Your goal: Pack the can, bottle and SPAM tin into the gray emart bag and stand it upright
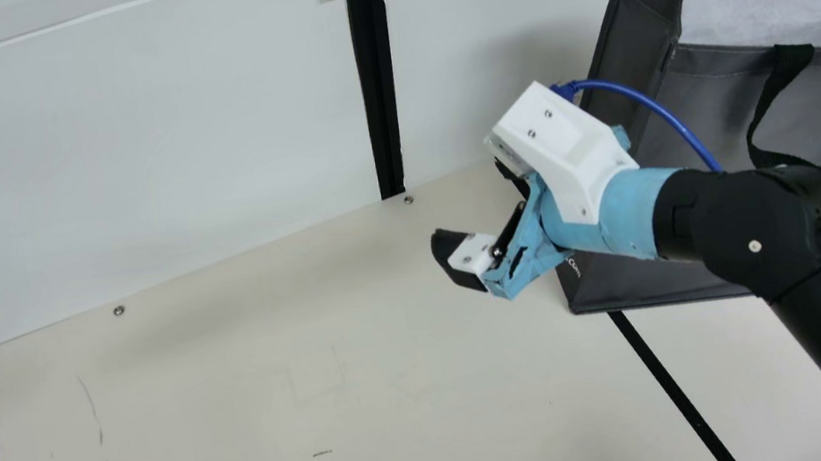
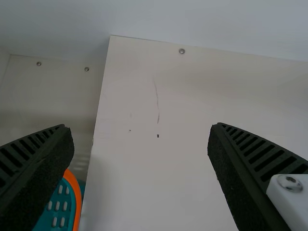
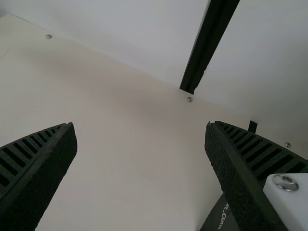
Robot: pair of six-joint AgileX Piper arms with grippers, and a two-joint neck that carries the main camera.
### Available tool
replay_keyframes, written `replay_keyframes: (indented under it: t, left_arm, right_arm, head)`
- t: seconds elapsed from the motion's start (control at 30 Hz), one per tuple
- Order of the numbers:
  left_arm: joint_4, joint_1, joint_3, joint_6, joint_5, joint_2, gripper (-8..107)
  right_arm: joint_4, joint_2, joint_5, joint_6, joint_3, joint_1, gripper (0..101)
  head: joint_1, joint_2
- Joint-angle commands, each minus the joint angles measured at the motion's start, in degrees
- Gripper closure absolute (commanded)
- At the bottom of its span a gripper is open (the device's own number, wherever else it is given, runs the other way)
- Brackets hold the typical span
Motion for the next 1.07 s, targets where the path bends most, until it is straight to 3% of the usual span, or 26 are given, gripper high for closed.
replay_keyframes:
  t: [0.0, 0.33, 1.03]
  left_arm:
    - [0.0, 0.0, 0.0, 0.0, 0.0, 0.0, 9]
    - [0.0, 0.0, 0.0, 0.0, 0.0, 0.0, 9]
    - [0.0, 0.0, 0.0, 0.0, 0.0, 0.0, 9]
  right_arm:
    - [0.25, -0.4, -0.1, 0.09, 1.02, -0.27, 6]
    - [0.63, -2.28, -0.89, 0.68, 5.33, -1.32, 6]
    - [0.6, -2.29, -0.94, 0.69, 5.42, -1.25, 6]
  head:
    - [-1.3, -0.05]
    - [-1.3, -0.05]
    - [-1.3, -0.05]
